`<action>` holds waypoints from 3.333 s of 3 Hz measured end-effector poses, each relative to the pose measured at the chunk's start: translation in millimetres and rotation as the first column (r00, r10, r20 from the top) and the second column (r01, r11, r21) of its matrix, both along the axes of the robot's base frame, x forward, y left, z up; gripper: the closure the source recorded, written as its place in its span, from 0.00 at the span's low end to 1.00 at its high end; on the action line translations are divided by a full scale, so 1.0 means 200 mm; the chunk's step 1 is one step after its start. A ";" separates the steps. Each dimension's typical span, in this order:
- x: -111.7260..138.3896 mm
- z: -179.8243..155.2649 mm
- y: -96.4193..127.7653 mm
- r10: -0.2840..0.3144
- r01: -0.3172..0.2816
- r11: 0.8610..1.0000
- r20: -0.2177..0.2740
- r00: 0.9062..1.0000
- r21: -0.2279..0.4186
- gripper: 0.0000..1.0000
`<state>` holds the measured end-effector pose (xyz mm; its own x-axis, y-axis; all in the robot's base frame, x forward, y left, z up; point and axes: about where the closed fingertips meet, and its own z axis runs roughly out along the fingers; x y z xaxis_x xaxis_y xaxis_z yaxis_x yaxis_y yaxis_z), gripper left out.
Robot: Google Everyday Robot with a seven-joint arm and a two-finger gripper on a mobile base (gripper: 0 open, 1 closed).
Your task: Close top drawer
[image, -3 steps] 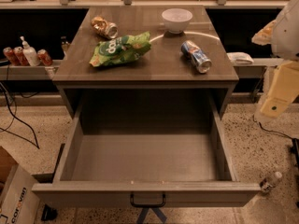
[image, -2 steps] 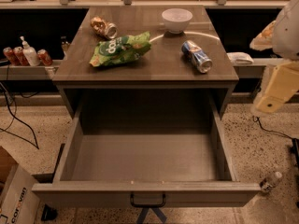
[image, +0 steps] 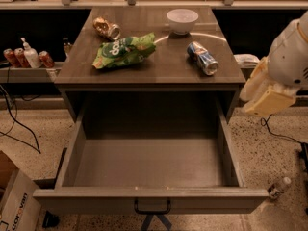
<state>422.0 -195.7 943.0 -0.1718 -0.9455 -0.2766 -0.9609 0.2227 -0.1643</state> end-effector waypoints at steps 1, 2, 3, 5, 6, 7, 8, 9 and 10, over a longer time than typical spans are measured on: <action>-0.13 -0.15 0.05 0.042 -0.038 0.998 -0.064 0.997 0.060 0.86; -0.30 -0.37 0.04 0.036 -0.024 0.997 -0.160 0.986 0.079 1.00; -0.30 -0.37 0.04 0.036 -0.024 0.997 -0.160 0.986 0.079 1.00; -0.36 -0.56 0.00 -0.008 0.019 0.999 -0.220 0.976 0.049 1.00; -0.42 -0.74 0.00 -0.019 0.027 0.999 -0.251 0.968 0.027 1.00; -0.46 -0.91 -0.01 -0.023 0.030 0.999 -0.273 0.962 0.025 1.00; -0.50 -1.07 -0.01 -0.027 0.040 0.998 -0.297 0.955 0.039 1.00; -0.53 -1.18 -0.03 -0.046 0.063 0.997 -0.313 0.949 0.045 1.00; -0.53 -1.27 -0.05 -0.072 0.098 0.993 -0.323 0.943 0.065 1.00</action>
Offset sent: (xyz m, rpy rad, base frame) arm -0.0929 0.0048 -0.1170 0.1047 0.2692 0.0224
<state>316.2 -206.3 689.0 -0.3424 -0.9009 -0.2666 -0.9368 0.3057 0.1701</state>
